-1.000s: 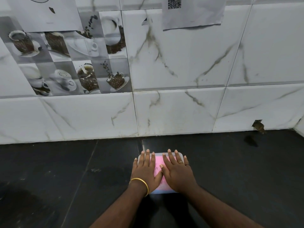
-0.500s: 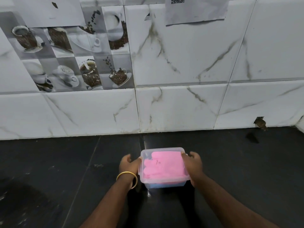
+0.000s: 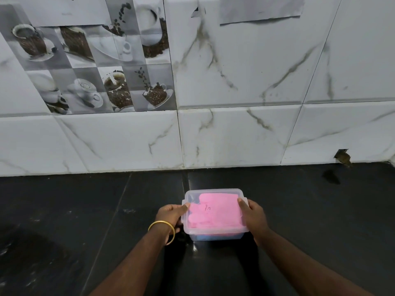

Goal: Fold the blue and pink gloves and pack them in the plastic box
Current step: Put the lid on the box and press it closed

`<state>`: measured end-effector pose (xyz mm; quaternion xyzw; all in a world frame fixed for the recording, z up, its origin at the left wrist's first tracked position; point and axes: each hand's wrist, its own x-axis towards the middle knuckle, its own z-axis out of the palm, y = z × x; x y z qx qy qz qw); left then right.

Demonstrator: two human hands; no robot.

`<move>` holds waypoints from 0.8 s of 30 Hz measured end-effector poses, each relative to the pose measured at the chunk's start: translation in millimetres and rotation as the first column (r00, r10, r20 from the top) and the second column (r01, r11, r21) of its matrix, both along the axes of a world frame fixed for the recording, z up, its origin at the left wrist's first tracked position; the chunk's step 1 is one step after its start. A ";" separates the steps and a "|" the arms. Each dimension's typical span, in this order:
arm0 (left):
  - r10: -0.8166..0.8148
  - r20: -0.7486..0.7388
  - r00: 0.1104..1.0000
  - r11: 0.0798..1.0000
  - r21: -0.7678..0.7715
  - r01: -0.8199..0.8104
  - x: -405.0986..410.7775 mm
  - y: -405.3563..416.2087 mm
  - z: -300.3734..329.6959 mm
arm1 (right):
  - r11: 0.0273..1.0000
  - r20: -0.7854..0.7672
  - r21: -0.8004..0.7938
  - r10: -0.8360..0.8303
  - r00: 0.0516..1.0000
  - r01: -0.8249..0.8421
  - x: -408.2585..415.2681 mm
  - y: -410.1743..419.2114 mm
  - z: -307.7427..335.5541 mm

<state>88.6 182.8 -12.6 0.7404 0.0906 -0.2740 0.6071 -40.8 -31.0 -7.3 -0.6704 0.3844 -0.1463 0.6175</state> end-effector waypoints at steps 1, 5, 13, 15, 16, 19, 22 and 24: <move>-0.011 -0.018 1.000 1.000 0.023 0.012 0.4 1.3 1.1 | 0.999 -0.037 -0.044 0.022 0.999 -0.024 0.6 0.2 0.5; -0.053 -0.061 0.997 0.998 0.013 0.054 1.9 5.5 7.9 | 0.772 -0.326 -0.621 -0.096 0.941 -0.136 7.0 2.6 10.0; -0.035 -0.315 0.949 0.988 -0.152 -0.014 -2.4 13.8 6.6 | 0.326 -0.442 -0.761 0.371 0.817 -0.560 57.1 72.0 28.4; -0.057 -0.353 0.934 0.982 -0.189 -0.011 -4.6 15.1 6.4 | 0.256 -0.498 -0.744 0.402 0.768 -0.617 64.6 82.2 21.7; -0.073 -0.364 0.929 0.979 -0.204 -0.002 -5.5 15.3 6.9 | 0.245 -0.516 -0.732 0.410 0.752 -0.636 67.1 85.2 17.9; -0.102 -0.378 0.920 0.969 -0.245 0.007 -7.0 14.4 8.1 | 0.217 -0.556 -0.718 0.394 0.732 -0.662 67.6 88.9 5.1; -0.081 -0.367 0.927 0.963 -0.269 -0.022 -8.1 13.2 8.4 | 0.192 -0.562 -0.727 0.386 0.732 -0.660 67.2 87.6 -1.3; -0.051 -0.331 0.942 0.972 -0.231 -0.029 -9.0 14.3 7.7 | 0.194 -0.562 -0.721 0.398 0.725 -0.666 68.2 87.8 -2.3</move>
